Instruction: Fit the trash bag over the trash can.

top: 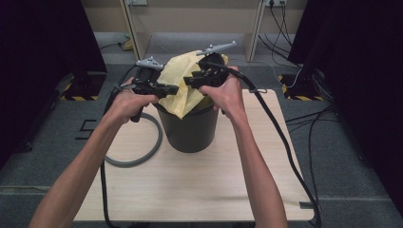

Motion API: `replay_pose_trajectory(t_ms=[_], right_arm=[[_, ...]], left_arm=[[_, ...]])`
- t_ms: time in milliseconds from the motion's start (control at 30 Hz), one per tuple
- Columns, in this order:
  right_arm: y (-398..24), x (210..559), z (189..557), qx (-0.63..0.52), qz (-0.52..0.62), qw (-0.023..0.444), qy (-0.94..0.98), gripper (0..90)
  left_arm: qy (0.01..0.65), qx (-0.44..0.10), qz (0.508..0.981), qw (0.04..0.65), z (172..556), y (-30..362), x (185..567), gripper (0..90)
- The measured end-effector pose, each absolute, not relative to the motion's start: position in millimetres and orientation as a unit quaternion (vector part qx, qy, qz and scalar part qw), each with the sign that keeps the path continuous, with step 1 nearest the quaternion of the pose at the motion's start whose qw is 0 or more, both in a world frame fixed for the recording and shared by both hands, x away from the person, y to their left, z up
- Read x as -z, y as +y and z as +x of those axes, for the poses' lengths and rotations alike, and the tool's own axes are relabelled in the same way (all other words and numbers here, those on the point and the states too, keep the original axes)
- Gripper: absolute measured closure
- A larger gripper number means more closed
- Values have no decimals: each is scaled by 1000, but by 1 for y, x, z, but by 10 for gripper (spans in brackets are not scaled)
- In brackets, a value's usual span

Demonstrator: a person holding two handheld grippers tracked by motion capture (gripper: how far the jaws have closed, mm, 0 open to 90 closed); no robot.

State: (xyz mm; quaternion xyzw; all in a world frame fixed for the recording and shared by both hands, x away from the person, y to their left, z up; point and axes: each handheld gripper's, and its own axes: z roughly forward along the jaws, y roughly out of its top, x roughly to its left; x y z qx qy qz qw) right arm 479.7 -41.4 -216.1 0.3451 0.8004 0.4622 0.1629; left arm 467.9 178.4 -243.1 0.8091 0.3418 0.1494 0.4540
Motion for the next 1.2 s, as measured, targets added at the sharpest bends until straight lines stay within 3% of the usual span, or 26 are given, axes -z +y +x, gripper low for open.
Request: replay_pose_trajectory(t_ms=[267, 400, 600, 767, 933, 1200], right_arm=[[-72, 224, 482, -405, 405, 202, 794, 524], [-77, 243, 487, -406, 420, 178, 792, 506], [-76, 256, 499, -455, 453, 122, 757, 407], [-71, 261, 506, -459, 471, 114, 744, 443], [-76, 261, 512, -439, 493, 150, 736, 431], [-75, 262, 518, -467, 481, 121, 732, 425]], left_arm=[[341, -145, 802, 468, 468, 189, 240, 898], [341, -142, 803, 468, 469, 188, 240, 899], [337, -139, 804, 469, 468, 187, 240, 898], [338, -140, 803, 470, 467, 190, 239, 899], [338, -143, 803, 470, 466, 194, 238, 898], [337, -138, 802, 473, 467, 194, 240, 898]])
